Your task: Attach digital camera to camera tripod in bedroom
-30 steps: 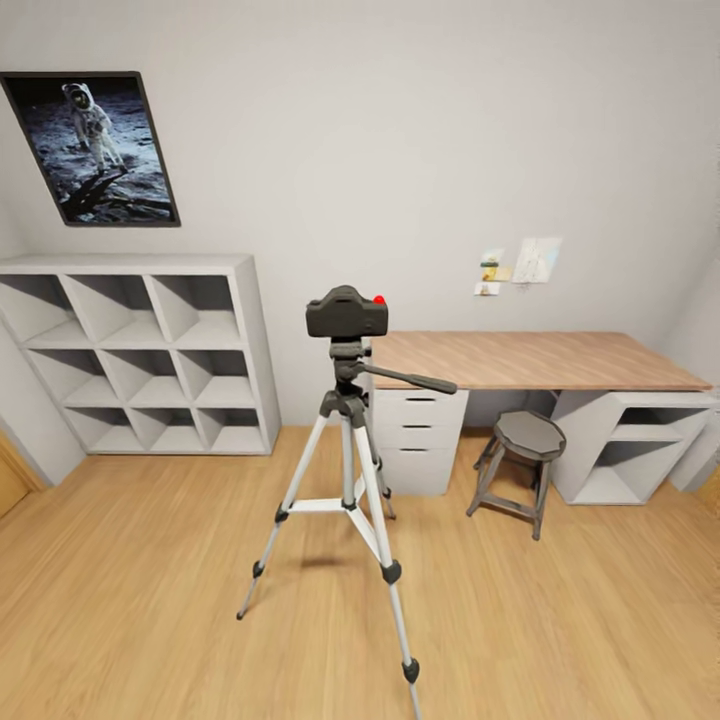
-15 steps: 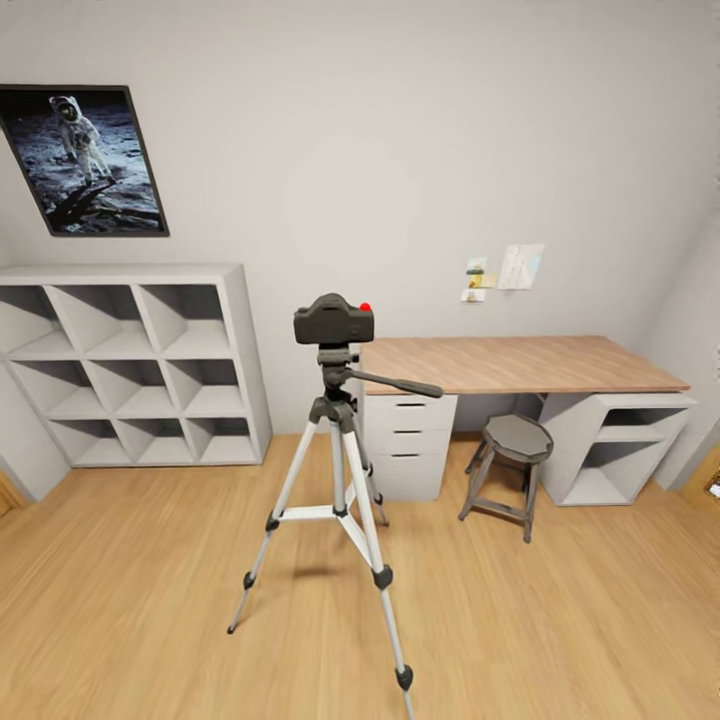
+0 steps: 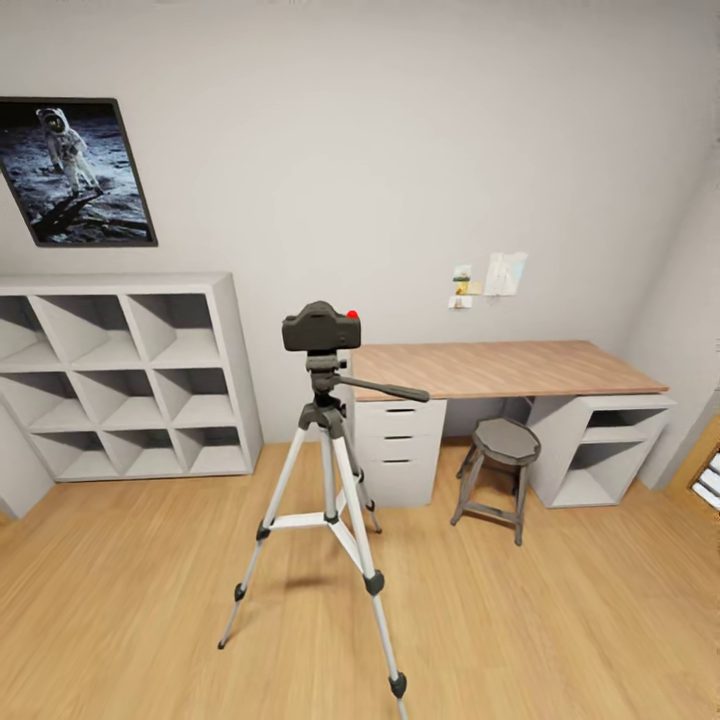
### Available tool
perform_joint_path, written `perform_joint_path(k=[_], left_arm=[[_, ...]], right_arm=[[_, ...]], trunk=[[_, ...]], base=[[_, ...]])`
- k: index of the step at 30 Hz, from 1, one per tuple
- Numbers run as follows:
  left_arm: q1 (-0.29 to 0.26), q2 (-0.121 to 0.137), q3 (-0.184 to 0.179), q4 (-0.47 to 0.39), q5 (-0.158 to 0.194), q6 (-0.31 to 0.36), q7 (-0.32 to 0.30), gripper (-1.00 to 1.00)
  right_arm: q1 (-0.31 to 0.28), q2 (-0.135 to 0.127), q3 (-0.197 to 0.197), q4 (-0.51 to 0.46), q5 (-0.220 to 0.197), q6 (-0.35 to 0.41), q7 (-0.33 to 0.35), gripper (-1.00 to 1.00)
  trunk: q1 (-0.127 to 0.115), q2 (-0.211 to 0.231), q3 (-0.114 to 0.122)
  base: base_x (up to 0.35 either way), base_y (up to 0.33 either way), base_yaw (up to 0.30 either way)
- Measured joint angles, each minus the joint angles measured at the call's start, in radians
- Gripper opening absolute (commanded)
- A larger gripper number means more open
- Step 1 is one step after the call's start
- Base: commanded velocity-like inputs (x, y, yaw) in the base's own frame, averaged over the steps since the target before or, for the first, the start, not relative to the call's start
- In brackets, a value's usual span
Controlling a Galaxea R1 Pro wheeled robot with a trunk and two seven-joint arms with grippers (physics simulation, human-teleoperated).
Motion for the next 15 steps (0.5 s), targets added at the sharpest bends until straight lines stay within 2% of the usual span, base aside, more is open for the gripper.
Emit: perform_joint_path(k=[15], left_arm=[[0.0, 0.002, 0.0, 0.001, 0.001, 0.007, -0.075, 1.0]], right_arm=[[0.0, -0.003, 0.001, -0.001, 0.001, 0.004, 0.0, 1.0]], trunk=[[0.0, 0.0, 0.024]], base=[[0.0, 0.0, -0.091]])
